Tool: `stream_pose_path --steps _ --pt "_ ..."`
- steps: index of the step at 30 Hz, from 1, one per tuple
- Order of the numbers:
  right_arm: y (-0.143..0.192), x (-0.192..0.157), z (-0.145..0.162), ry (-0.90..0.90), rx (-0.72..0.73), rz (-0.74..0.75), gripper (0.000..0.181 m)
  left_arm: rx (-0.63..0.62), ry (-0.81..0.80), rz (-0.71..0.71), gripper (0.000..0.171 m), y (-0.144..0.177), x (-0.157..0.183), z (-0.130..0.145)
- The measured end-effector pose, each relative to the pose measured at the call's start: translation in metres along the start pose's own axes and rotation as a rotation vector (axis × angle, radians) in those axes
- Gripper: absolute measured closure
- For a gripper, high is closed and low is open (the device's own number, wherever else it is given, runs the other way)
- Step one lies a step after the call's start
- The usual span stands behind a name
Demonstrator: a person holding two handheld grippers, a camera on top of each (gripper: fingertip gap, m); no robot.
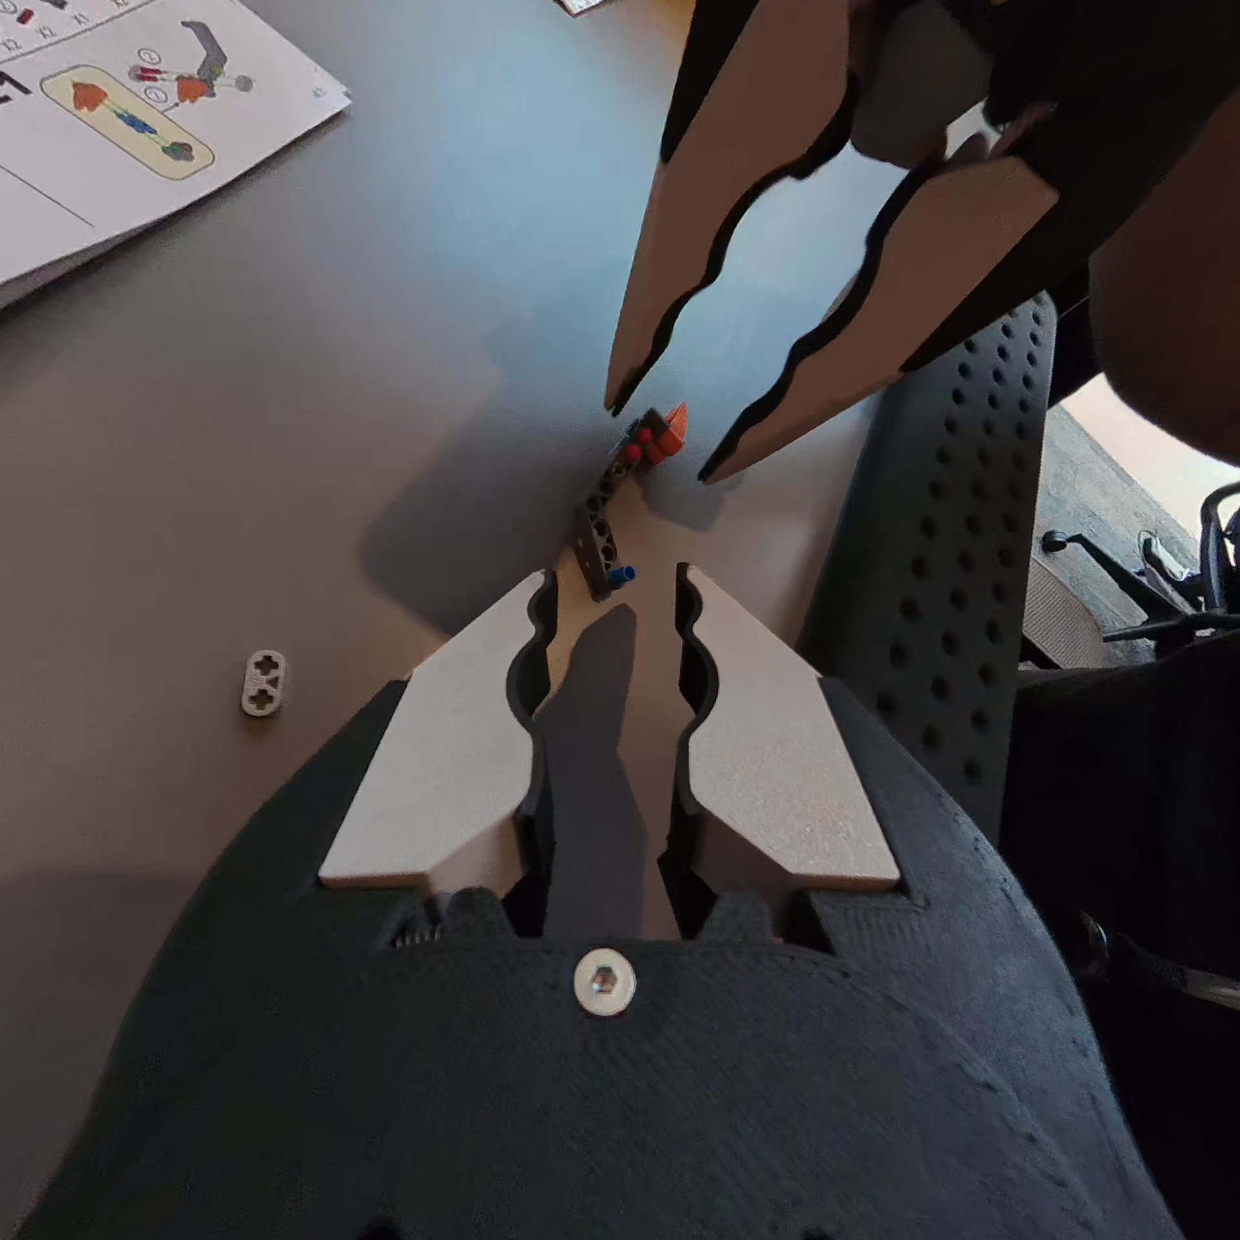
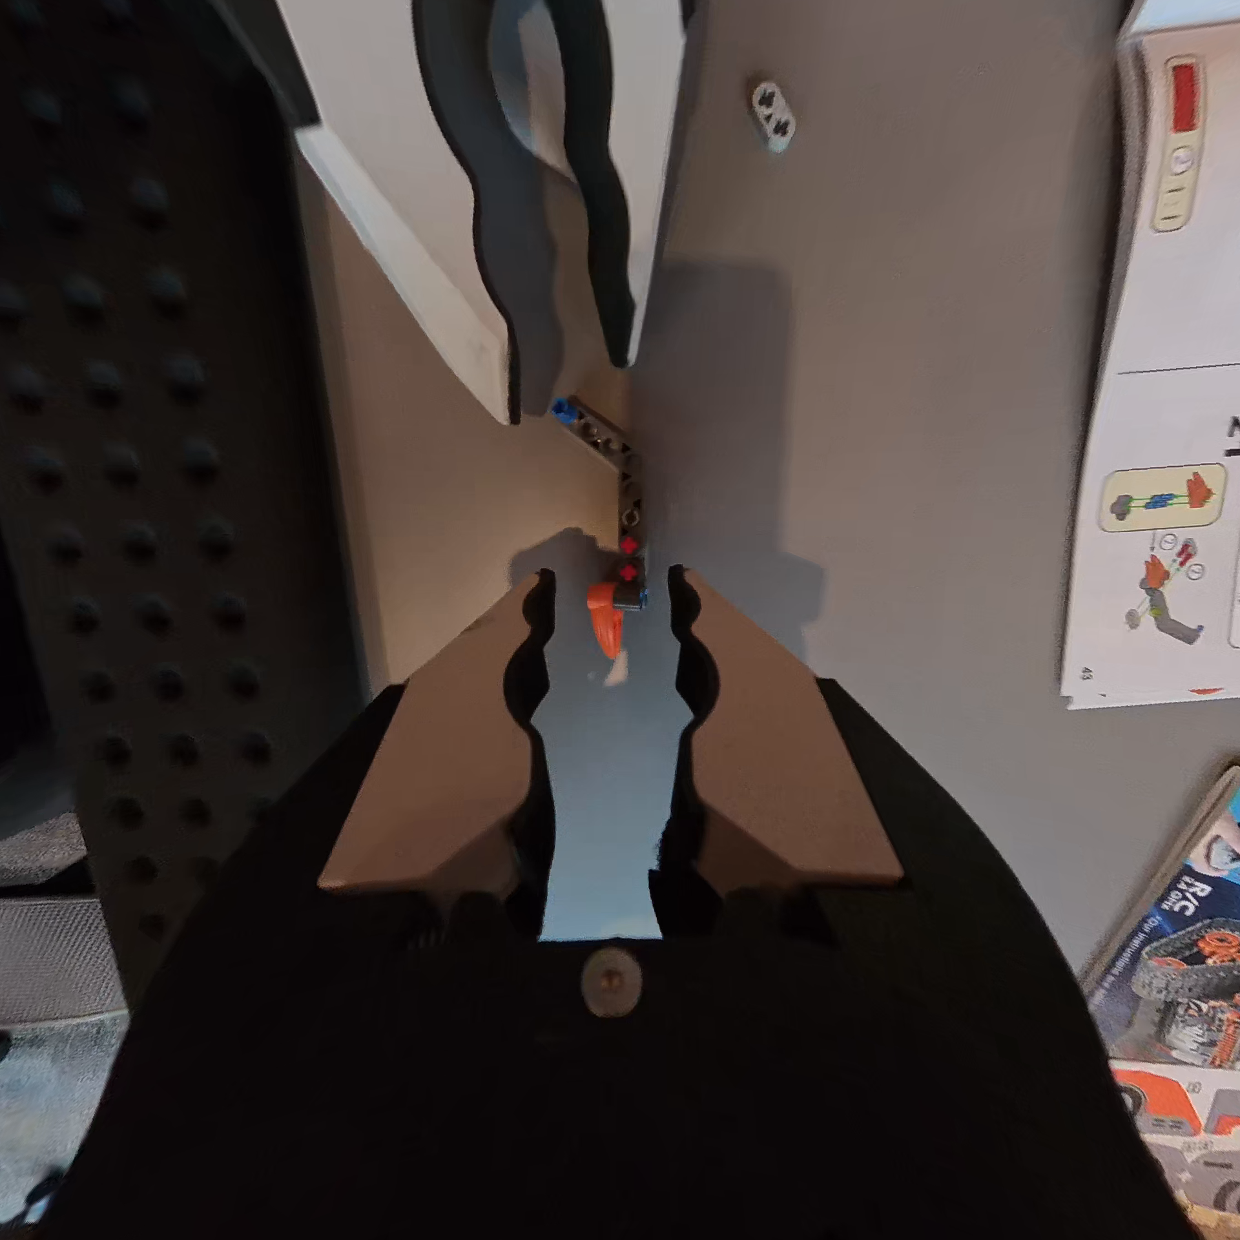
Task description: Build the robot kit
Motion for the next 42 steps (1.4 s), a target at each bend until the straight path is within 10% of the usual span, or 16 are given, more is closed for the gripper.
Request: stream_pose_path --steps 12,42 --pt "-0.01 0.006 -0.004 0.027 -0.125 0.111 0.174 0.07 0.051 0.033 0.137 0.007 -0.001 0.0" --pt "-0.01 0.009 0.003 0.16 -0.207 0.018 0.175 0.092 0.055 0.049 0.14 0.011 0.002 -0.001"
Point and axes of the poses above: each gripper's, where its closed fingertips meet, y back along the fingers, z out of its underside, x = y × z across the jaws, the point moved 1 cm from there along y, back along the fingers, and after that the axes turned 6 degrees about z, right-handed, at the moved point
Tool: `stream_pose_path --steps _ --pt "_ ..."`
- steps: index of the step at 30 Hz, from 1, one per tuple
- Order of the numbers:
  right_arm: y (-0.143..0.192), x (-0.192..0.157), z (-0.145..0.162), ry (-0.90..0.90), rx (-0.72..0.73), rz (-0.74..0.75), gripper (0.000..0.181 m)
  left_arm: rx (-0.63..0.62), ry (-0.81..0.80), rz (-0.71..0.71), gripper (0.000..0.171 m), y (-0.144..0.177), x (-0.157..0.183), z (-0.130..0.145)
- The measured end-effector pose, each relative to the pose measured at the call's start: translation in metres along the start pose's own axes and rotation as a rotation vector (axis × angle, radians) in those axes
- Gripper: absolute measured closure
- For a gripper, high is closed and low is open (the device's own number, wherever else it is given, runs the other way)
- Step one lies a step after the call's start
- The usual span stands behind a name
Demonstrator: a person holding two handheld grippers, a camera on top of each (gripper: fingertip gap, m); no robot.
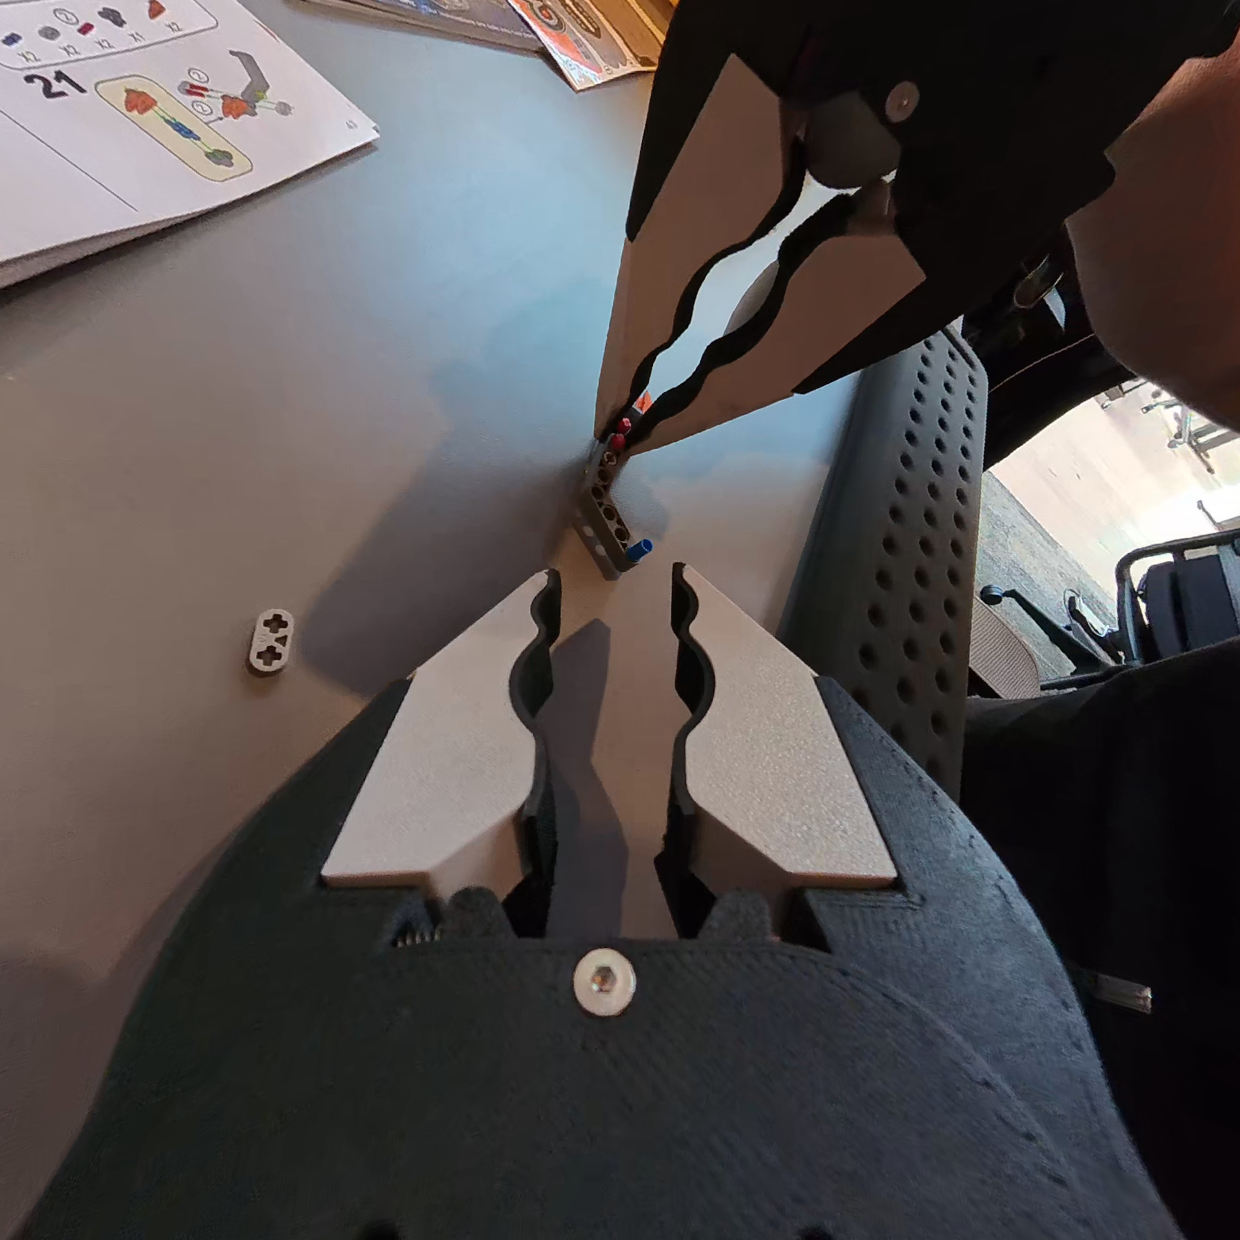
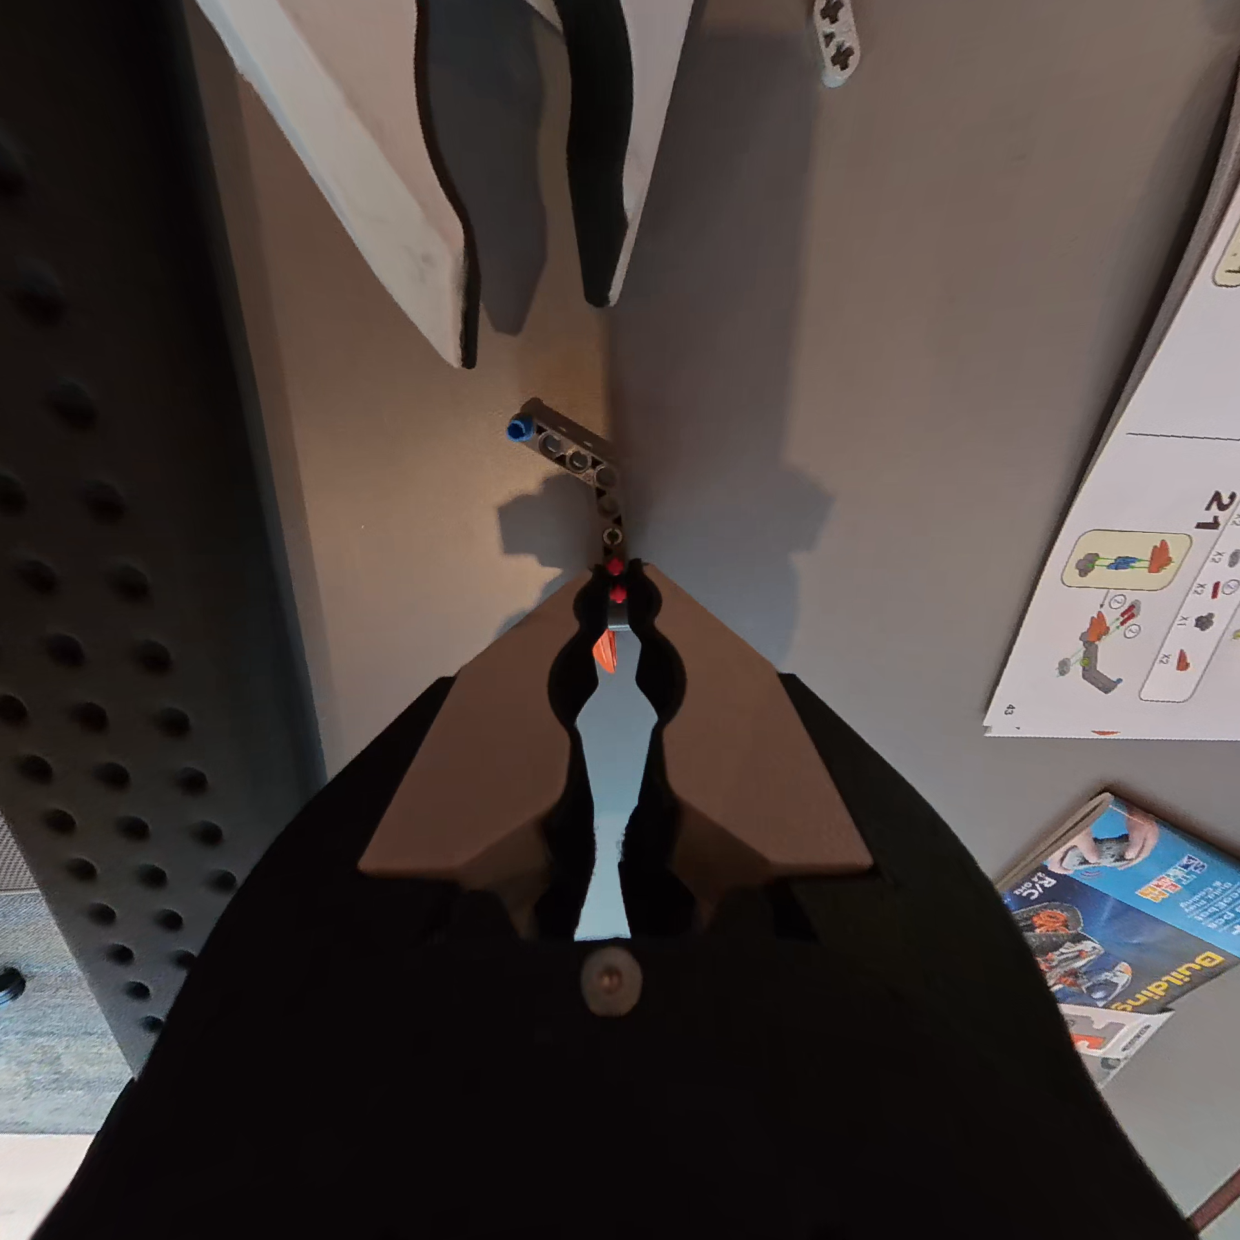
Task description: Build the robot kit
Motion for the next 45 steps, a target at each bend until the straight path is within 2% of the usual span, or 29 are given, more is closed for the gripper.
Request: stream_pose_path --steps 20,22,24,25,27,29,31,34,37,39,43,45 --pt "-0.003 -0.002 -0.005 0.006 -0.027 0.025 0.175 0.019 0.015 0.005 0.139 0.002 -0.001 -0.002" --pt "-0.003 -0.002 -0.006 -0.054 0.039 -0.019 0.175 0.047 0.023 0.019 0.138 0.005 0.0 -0.006" --pt "0.0 0.002 -0.007 -0.208 0.148 -0.109 0.175 0.117 0.031 0.034 0.138 0.014 0.002 -0.015" --pt "0.007 0.006 -0.013 -0.311 0.25 -0.16 0.175 0.173 0.027 0.047 0.137 0.02 0.004 -0.023" --pt "0.038 0.022 -0.029 -0.542 0.548 -0.273 0.175 0.297 0.006 0.052 0.133 0.036 0.006 -0.039" --pt "0.078 0.032 -0.037 -0.704 0.844 -0.442 0.175 0.392 -0.032 0.019 0.12 0.049 0.008 -0.051" --pt "0.107 0.031 -0.038 -0.747 1.036 -0.557 0.175 0.441 -0.081 0.048 0.121 0.053 0.019 -0.058" --pt "0.13 0.016 -0.043 -0.747 1.173 -0.667 0.175 0.466 -0.067 0.15 0.134 0.054 0.035 -0.061" --pt "0.142 0.003 -0.053 -0.744 1.246 -0.756 0.175 0.514 0.01 0.313 0.141 0.058 0.054 -0.067" --pt "0.142 -0.004 -0.058 -0.741 1.242 -0.771 0.175 0.547 0.023 0.366 0.151 0.062 0.065 -0.072" --pt "0.121 -0.008 -0.064 -0.744 1.136 -0.711 0.175 0.545 -0.008 0.307 0.152 0.066 0.067 -0.072" --pt "0.094 -0.004 -0.059 -0.734 0.972 -0.57 0.174 0.535 -0.01 0.227 0.151 0.07 0.055 -0.069"
Point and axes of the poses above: each gripper's, where its closed fingertips meet, y back along the fingers, z out of its underside, x = y × z across the jaws, the point moved 1 cm from there along y, back along the fingers, and after that the axes turned 6 degrees about z, right-handed, at the moved point
